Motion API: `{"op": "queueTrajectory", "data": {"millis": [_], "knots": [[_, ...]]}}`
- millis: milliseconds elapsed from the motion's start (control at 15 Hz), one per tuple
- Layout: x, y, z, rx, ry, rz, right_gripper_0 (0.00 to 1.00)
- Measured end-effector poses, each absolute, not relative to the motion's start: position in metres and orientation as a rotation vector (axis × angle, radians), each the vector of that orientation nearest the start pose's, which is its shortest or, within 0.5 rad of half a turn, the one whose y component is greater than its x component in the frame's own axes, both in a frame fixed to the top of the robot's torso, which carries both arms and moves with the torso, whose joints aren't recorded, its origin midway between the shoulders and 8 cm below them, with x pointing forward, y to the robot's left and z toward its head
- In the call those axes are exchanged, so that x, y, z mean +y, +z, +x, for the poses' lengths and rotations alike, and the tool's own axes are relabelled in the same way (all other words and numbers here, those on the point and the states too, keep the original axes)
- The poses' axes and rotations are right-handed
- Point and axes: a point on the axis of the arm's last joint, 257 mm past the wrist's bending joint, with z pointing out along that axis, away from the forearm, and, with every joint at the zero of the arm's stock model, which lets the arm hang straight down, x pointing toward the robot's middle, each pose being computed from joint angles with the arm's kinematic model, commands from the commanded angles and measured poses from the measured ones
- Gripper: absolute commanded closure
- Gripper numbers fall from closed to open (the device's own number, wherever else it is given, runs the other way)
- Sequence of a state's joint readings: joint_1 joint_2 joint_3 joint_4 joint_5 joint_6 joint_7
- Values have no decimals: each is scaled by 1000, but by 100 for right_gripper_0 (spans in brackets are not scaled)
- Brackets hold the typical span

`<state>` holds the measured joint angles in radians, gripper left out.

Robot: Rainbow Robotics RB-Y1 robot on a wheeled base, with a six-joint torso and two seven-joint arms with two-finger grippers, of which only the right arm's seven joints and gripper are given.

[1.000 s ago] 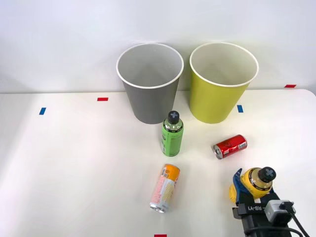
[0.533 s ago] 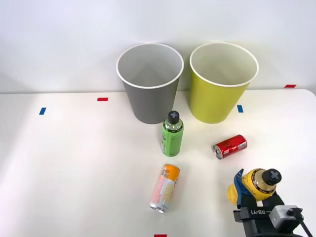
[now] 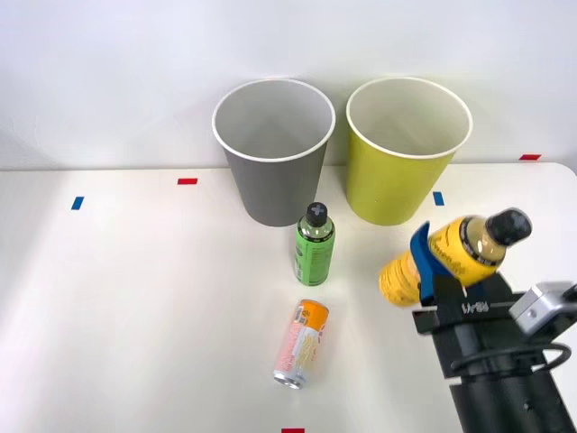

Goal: Put cans in the gray bin, plastic bottles in the light green bin

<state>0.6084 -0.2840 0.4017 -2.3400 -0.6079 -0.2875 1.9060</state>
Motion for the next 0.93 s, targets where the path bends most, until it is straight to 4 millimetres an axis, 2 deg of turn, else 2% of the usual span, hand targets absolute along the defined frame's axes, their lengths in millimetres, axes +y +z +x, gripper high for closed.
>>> {"op": "queueTrajectory", "data": {"millis": [67,333,667,800,933], "knots": [[-163,-47,356,1186,355,56,100],[-154,18,385,1105,387,7,100],[-165,64,420,1085,390,-18,100],[-169,71,441,1078,391,-8,100],[-176,76,471,1073,376,-1,100]]}}
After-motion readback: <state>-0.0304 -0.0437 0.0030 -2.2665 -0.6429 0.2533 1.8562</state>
